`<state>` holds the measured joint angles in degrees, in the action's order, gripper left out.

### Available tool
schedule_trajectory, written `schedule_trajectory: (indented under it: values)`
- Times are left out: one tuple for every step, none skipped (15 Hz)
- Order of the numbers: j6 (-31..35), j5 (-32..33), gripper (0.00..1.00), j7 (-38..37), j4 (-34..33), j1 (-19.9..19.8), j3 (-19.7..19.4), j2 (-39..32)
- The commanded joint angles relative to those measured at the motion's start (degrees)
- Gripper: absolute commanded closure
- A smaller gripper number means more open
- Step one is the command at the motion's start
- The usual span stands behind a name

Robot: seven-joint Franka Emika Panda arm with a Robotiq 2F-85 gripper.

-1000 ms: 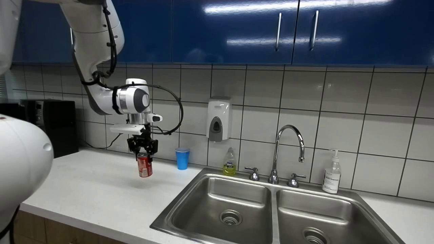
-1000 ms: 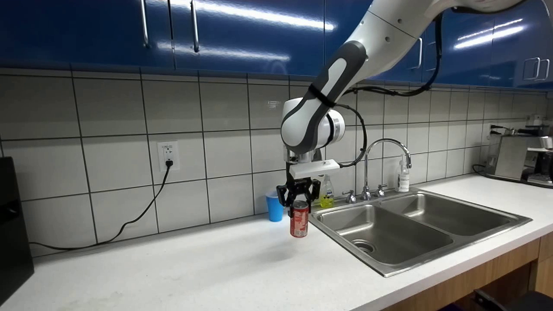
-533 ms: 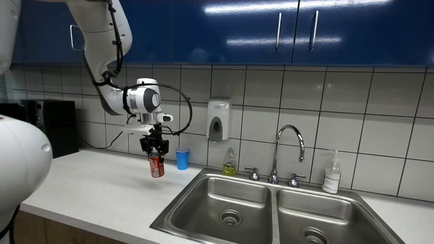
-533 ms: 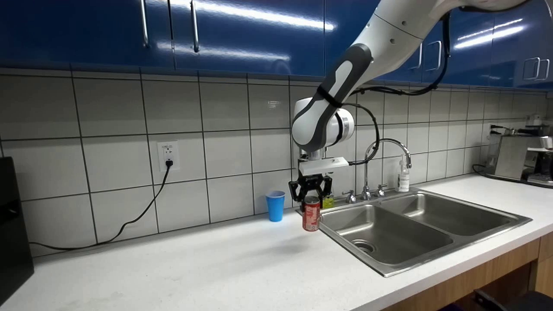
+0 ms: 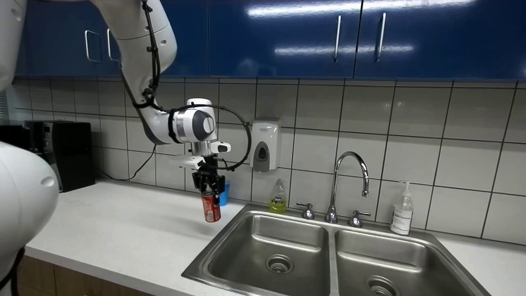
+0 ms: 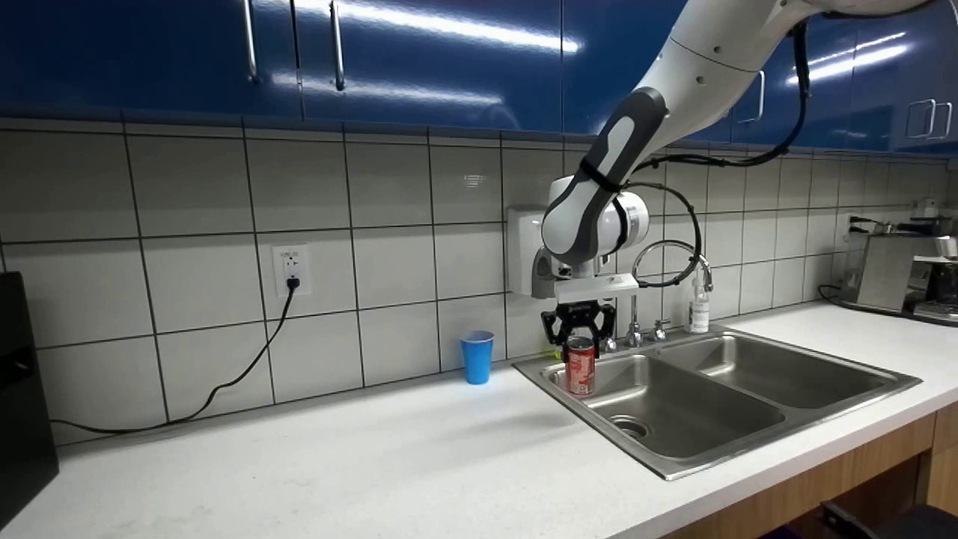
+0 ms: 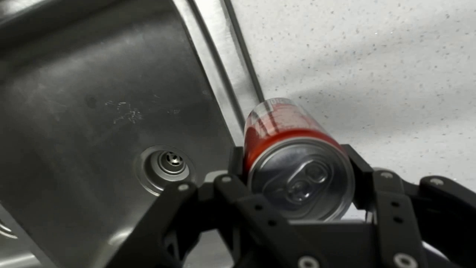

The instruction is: Put the red can inside the left sink

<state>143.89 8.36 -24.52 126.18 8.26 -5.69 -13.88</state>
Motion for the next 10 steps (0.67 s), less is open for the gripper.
schedule_trajectory:
  values:
    - [1.98, 0.86, 0.62, -2.34, 3.46, -2.31, -1.2, 2.83]
    - [2.39, 0.83, 0.62, -2.51, 3.99, -2.83, -1.68, 2.94]
    - [2.93, 0.83, 0.62, -2.6, 4.6, -3.44, -2.25, 3.08]
    - [3.61, 0.63, 0.62, -2.63, 5.18, -4.0, -2.73, 3.22]
    - [4.12, 0.82, 0.62, -3.01, 5.74, -4.47, -3.37, 3.36]
    - [4.72, 0.81, 0.62, -3.15, 6.18, -4.96, -3.89, 3.37]
    - [5.3, 0.95, 0.62, -3.43, 6.62, -5.44, -4.54, 3.39]
    - [5.85, 1.01, 0.62, -3.73, 7.0, -5.8, -5.13, 3.39]
    - [6.42, 1.23, 0.62, -4.09, 7.3, -6.16, -5.82, 3.29]
    - [6.91, 1.13, 0.62, -4.16, 7.55, -6.54, -6.29, 3.21]
